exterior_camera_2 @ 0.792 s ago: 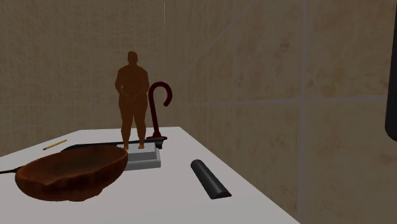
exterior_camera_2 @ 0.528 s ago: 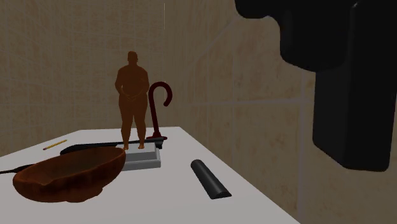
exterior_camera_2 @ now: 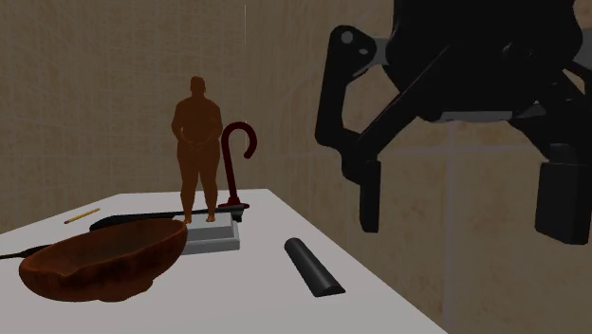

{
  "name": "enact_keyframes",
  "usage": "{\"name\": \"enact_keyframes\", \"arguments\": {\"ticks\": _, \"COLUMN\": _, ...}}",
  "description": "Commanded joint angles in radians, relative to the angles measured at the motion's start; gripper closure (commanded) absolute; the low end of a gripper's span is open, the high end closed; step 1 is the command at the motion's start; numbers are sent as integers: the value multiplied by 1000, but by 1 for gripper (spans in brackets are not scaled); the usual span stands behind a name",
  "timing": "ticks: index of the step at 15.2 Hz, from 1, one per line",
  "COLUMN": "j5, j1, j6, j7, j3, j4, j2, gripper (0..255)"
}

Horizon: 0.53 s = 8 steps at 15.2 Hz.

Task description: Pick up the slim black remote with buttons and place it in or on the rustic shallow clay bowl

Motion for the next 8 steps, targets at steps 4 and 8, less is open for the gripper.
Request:
{"name": "enact_keyframes", "arguments": {"ticks": 4, "j5": 11, "j1": 27, "j6": 44, "j7": -44, "j3": 16, "j4": 145, "j2": 208, "gripper": 0}}
{"name": "enact_keyframes", "arguments": {"ticks": 8, "j5": 15, "j1": 45, "j6": 51, "j7": -76, "j3": 34, "j4": 282, "j2": 367, "gripper": 0}}
